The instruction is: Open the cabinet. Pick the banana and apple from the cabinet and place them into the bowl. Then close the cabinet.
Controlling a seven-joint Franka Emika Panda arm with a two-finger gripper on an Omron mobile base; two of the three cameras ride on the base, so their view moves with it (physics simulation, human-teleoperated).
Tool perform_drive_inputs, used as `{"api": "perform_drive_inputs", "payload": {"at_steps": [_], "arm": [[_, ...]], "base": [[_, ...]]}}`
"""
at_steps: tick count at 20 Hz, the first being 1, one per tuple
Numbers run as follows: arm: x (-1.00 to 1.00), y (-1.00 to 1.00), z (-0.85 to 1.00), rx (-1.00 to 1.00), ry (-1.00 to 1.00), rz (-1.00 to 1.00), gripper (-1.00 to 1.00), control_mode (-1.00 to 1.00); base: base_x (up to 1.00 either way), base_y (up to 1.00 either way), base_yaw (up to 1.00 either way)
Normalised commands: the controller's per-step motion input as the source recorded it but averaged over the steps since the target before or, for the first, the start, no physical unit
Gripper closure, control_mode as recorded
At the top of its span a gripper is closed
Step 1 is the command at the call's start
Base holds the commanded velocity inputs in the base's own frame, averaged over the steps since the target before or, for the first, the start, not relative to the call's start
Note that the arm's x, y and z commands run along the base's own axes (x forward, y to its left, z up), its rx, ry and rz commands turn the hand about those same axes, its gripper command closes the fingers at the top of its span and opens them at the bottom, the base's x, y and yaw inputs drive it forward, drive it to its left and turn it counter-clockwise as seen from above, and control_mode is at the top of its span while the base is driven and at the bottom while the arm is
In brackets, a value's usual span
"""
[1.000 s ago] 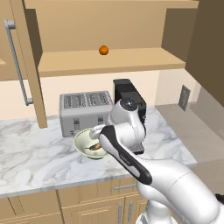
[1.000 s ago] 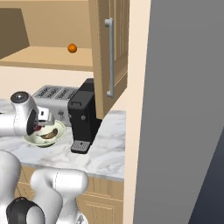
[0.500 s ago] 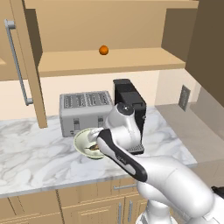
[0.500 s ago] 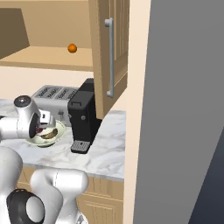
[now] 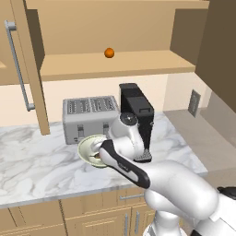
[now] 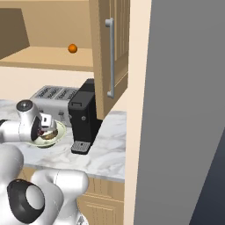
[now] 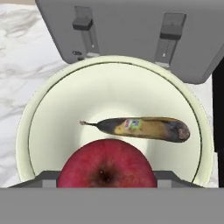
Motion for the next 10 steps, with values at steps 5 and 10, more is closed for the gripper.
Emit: {"api": "perform_drive_inputs", "payload": {"at_steps": [5, 10], "arm": [[0.1, 0.05, -0.16, 0.0, 0.02, 0.0, 1.0, -1.0], [0.09, 0.03, -0.16, 0.0, 0.02, 0.0, 1.0, -1.0]], "base": [[0.0, 0.0, 0.0], [0.0, 0.0, 0.0]]}}
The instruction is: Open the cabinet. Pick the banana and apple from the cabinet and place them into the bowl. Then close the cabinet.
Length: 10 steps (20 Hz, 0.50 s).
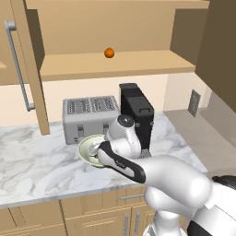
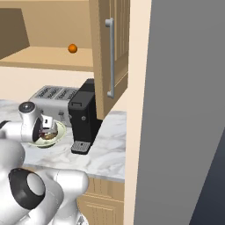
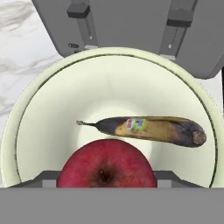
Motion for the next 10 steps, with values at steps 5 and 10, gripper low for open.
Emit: {"api": "perform_drive_inputs", "payload": {"at_steps": [5, 10], "arm": [[0.06, 0.04, -0.11, 0.0, 0.04, 0.0, 1.0, -1.0], [0.05, 0.02, -0.08, 0.0, 0.05, 0.0, 1.0, -1.0]], "base": [[0.0, 0.0, 0.0], [0.0, 0.0, 0.0]]}}
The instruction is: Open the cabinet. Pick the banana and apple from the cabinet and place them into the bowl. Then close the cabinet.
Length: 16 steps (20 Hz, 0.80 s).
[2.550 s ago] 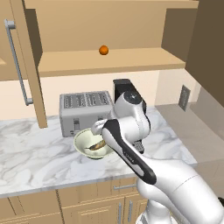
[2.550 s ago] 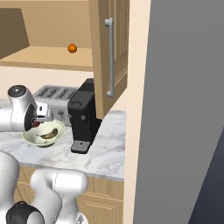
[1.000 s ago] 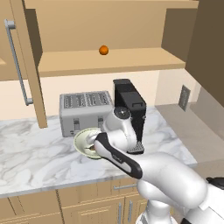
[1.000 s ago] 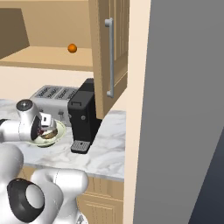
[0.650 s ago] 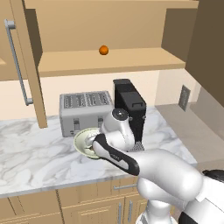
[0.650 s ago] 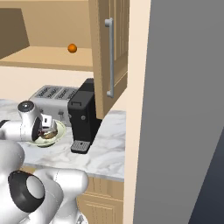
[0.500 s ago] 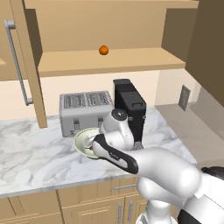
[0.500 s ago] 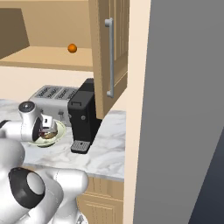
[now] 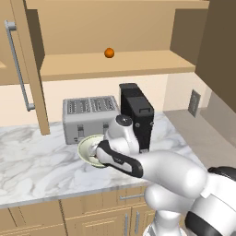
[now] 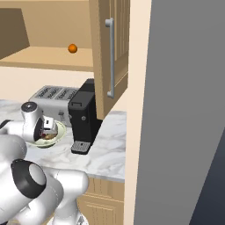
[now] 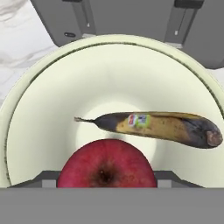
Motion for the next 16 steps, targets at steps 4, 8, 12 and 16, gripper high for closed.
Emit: {"api": "perform_drive_inputs", "payload": {"at_steps": [4, 8, 12, 16], "arm": [[0.07, 0.04, -0.1, 0.0, 0.05, 0.0, 1.0, -1.0], [0.08, 0.06, -0.12, 0.0, 0.02, 0.0, -1.0, -1.0], [0.01, 0.01, -0.01, 0.0, 0.02, 0.0, -1.0, -1.0], [0.03, 0.0, 0.0, 0.0, 0.01, 0.0, -1.0, -1.0]], "base": [[0.0, 0.0, 0.0], [0.0, 0.0, 0.0], [0.0, 0.0, 0.0], [0.0, 0.0, 0.0]]}}
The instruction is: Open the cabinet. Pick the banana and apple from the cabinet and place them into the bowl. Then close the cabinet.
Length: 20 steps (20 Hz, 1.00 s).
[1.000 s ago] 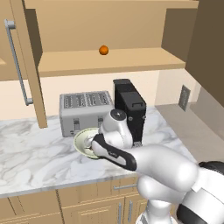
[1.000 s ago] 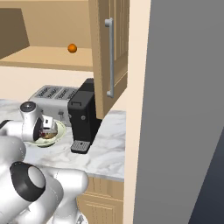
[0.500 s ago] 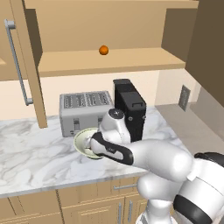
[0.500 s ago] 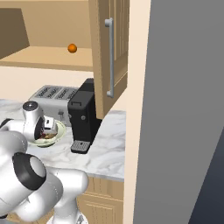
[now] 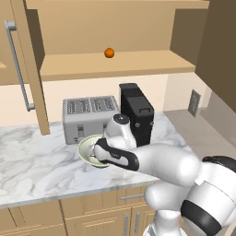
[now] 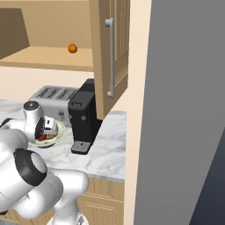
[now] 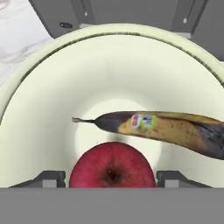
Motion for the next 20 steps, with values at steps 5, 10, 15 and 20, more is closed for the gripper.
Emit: {"api": "perform_drive_inputs", "payload": {"at_steps": [5, 10, 15, 20], "arm": [[0.02, 0.0, 0.0, 0.0, 0.0, 0.0, -1.0, -1.0], [0.0, 0.0, 0.04, 0.0, 0.0, 0.0, -1.0, -1.0], [-0.01, 0.0, 0.26, 0.0, 0.0, 0.0, -1.0, -1.0], [-0.11, 0.0, 0.39, 0.0, 0.0, 0.0, -1.0, -1.0]], "base": [[0.0, 0.0, 0.0], [0.0, 0.0, 0.0], [0.0, 0.0, 0.0], [0.0, 0.0, 0.0]]}}
